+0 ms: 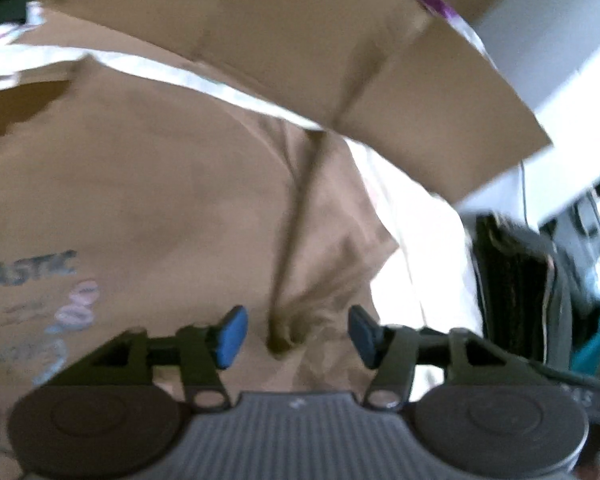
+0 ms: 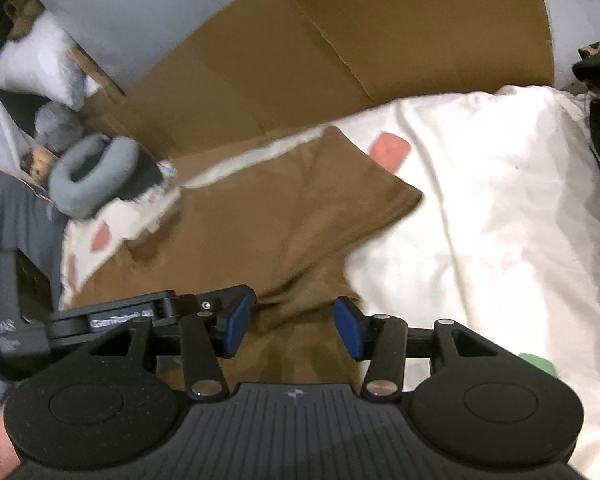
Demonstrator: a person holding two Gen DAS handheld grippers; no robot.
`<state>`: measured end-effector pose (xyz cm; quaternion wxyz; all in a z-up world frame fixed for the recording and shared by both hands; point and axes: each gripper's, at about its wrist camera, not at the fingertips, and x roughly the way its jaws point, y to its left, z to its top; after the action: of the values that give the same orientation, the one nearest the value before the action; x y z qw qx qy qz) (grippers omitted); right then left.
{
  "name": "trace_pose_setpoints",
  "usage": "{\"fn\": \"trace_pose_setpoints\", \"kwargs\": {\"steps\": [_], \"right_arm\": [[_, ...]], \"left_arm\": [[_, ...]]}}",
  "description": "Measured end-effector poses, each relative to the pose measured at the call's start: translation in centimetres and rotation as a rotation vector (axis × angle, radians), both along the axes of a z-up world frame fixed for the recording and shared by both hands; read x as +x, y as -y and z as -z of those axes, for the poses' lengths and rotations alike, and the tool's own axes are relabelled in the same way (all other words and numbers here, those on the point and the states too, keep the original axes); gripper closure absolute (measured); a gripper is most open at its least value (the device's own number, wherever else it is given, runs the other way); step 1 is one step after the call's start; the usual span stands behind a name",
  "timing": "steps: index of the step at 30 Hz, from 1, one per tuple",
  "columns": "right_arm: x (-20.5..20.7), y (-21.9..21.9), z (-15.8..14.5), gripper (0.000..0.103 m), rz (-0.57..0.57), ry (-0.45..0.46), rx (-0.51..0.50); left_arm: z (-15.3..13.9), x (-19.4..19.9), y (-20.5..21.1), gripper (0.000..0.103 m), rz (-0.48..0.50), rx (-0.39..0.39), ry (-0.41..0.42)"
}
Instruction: Fold clothes
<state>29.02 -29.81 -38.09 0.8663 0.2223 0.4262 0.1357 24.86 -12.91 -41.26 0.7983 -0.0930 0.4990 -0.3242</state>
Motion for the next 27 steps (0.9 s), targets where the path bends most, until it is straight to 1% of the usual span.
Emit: {"fn": "trace_pose_setpoints", "kwargs": {"steps": [1, 3, 4, 6, 7, 8, 10, 11, 12, 13, 18, 21, 25, 27], "right_arm": [[0.1, 0.0, 0.3, 0.049, -0.004, -0.007, -0.023], [0.3, -0.2, 0.9, 0.049, -0.017, -0.018, -0.069], [0.4, -0.3, 1.1, 0.050, -0.023, -0.023, -0.091], [0.7, -0.6, 1.6, 0.050, -0.037, -0.033, -0.123], [0.9, -0.8, 1.8, 0.052, -0.045, -0.037, -0.137], [1.1, -1.0, 2.0, 0.054, -0.050, -0.042, -0.151], [1.5, -1.2, 2.3, 0.057, -0.048, -0.051, -0.166], [1.8, -1.3, 2.5, 0.060, -0.046, -0.055, -0.172], [2.0, -1.4, 2.6, 0.066, -0.045, -0.059, -0.177], [2.2, -1.6, 2.8, 0.069, -0.043, -0.064, -0.187], [2.7, -2.4, 3.3, 0.074, -0.060, -0.066, -0.250], [2.7, -2.6, 3.5, 0.081, -0.071, -0.060, -0.283], [2.6, -2.5, 3.5, 0.083, -0.073, -0.059, -0.299], [2.7, -2.5, 3.5, 0.083, -0.072, -0.061, -0.304]], "left_arm": [[0.2, -0.1, 0.3, 0.044, 0.024, 0.009, 0.005], [0.6, -0.4, 0.5, 0.047, 0.041, 0.022, 0.021], [0.7, -0.4, 0.7, 0.050, 0.044, 0.024, 0.025], [1.0, -0.4, 1.0, 0.063, 0.050, 0.029, 0.033], [1.2, -0.3, 1.1, 0.077, 0.053, 0.032, 0.037], [1.3, -0.3, 1.1, 0.085, 0.055, 0.034, 0.032], [1.4, -0.2, 0.9, 0.089, 0.052, 0.038, 0.029], [1.3, -0.1, 0.8, 0.094, 0.047, 0.034, 0.027], [1.3, -0.1, 0.7, 0.094, 0.043, 0.029, 0.025], [1.2, 0.0, 0.6, 0.095, 0.038, 0.024, 0.024], [0.1, 0.0, 0.2, 0.096, 0.047, 0.009, 0.041], [-0.6, -0.2, -0.2, 0.096, 0.034, 0.003, 0.045], [-1.2, -0.7, -0.9, 0.097, 0.012, 0.013, 0.068], [-1.1, -0.9, -1.4, 0.097, -0.004, 0.015, 0.054]]}}
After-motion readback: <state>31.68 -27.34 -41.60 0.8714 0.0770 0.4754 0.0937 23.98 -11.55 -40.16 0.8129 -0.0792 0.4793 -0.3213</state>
